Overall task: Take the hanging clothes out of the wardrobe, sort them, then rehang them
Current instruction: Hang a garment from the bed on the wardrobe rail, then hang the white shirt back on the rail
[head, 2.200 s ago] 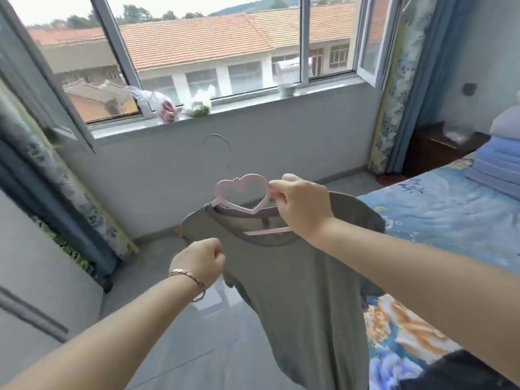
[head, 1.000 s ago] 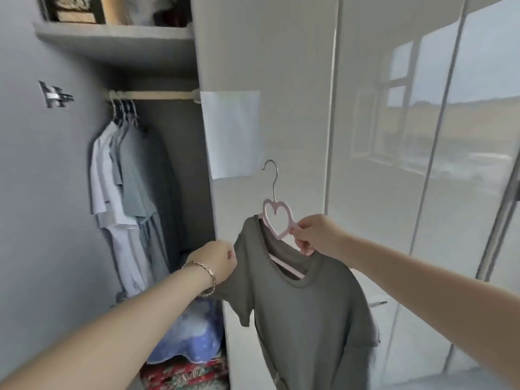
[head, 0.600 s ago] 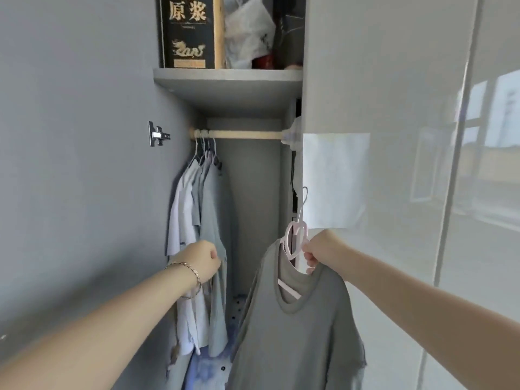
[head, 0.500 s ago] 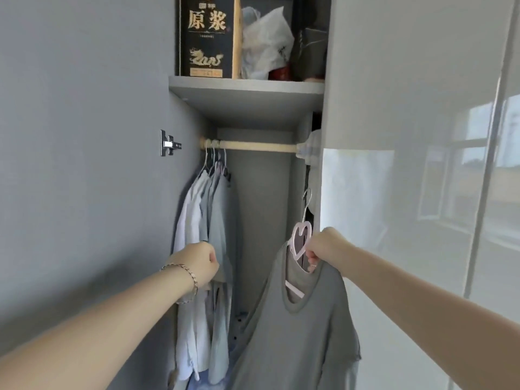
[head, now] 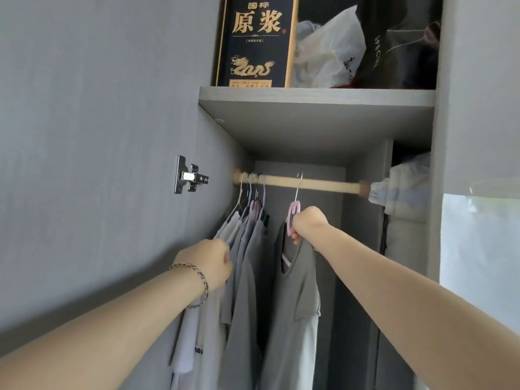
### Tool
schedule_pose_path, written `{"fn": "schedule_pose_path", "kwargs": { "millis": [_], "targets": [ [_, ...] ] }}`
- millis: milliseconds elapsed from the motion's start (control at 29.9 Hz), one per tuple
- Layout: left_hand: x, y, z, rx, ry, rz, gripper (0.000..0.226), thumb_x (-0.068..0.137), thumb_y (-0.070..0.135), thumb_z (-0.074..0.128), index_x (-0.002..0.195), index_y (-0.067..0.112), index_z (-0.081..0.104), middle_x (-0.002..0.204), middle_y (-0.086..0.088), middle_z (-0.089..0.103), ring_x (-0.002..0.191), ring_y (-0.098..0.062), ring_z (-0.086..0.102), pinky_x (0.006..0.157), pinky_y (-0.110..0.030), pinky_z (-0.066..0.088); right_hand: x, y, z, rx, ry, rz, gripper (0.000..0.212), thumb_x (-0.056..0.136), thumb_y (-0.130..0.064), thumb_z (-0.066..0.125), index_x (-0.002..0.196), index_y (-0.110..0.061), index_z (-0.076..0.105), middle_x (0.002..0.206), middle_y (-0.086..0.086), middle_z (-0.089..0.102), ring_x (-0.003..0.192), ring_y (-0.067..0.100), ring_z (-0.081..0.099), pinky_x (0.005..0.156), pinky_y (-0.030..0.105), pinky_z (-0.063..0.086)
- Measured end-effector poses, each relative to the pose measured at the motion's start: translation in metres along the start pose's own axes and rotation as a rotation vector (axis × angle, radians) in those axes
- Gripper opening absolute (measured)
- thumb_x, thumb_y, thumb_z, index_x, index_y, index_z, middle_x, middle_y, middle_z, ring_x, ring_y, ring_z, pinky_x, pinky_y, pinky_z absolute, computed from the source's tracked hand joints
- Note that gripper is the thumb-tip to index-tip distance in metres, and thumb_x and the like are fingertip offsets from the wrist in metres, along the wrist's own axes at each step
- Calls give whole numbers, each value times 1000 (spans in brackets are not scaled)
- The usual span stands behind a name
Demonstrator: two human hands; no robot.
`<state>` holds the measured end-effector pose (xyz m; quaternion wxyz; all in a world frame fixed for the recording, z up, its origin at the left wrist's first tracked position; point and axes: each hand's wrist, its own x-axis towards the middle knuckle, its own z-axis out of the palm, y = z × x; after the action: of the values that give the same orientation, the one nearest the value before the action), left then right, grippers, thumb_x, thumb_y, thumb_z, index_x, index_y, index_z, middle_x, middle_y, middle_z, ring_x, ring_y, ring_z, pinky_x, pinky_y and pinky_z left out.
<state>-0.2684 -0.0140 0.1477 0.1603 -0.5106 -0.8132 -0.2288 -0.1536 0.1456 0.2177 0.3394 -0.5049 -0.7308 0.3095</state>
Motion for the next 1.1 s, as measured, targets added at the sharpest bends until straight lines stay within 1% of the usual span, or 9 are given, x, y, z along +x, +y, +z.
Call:
{"fn": "schedule_pose_path", "kwargs": {
  "millis": [67,167,268,368,435,502,602,837,1104],
  "targets": [
    [25,0,3,10,38,-23,18,90,19,40,79,26,52,88,5,60,83,-20,58,68,-25,41,37,-10,12,37,70,10,44,97,-9,44,58,-6,24,78,15,69,71,17,62,47,19,33],
    [54,-1,6,20,88,-73,16,90,18,40,86,26,53,96,4,65,91,-21,61,70,-25,42,75,-20,30,102,28,-94,38,95,-7,43,58,-2,34,33,8,50,36,19,55,41,21,38],
    [71,-5,12,-17,79,-104,18,89,19,40,77,27,51,90,5,63,90,-20,62,70,-25,43,103,-20,50,221,57,-125,36,99,-19,39,66,-7,44,58,8,49,45,20,45,46,27,40],
    [76,-9,20,-13,37,-92,17,90,22,42,77,30,50,94,5,64,92,-19,62,75,-26,47,113,-14,69,256,-25,-93,26,98,-10,38,118,-7,53,86,16,57,56,26,53,48,29,41],
    [77,-10,25,-9,24,-85,14,90,22,42,85,29,53,100,4,66,93,-20,63,78,-28,49,111,-14,76,172,-77,-135,44,96,-2,37,139,1,37,124,23,54,100,35,62,73,35,49],
    [76,-10,28,-2,34,-85,16,90,22,42,88,26,57,100,2,67,93,-21,63,77,-27,49,107,-10,80,7,-100,-187,36,97,-3,36,130,7,43,132,24,49,124,31,49,93,32,41],
    [73,-6,25,4,88,-53,21,91,22,41,96,21,62,97,1,68,91,-22,63,73,-27,46,88,-1,79,-136,-128,-254,28,97,-14,39,69,-12,41,94,14,50,106,26,52,83,29,40],
    [34,23,28,-68,67,103,15,92,21,39,89,19,54,89,1,61,80,-22,54,65,-25,37,-9,73,58,-109,-78,-196,40,99,-32,38,118,-1,54,109,12,59,107,28,55,86,29,42],
    [-104,114,86,-74,-466,504,19,90,24,44,97,16,60,102,-1,64,96,-25,60,78,-29,46,-200,225,-5,-71,-34,191,19,93,-10,48,98,-7,66,67,-2,56,55,7,51,50,12,43]
  ]
}}
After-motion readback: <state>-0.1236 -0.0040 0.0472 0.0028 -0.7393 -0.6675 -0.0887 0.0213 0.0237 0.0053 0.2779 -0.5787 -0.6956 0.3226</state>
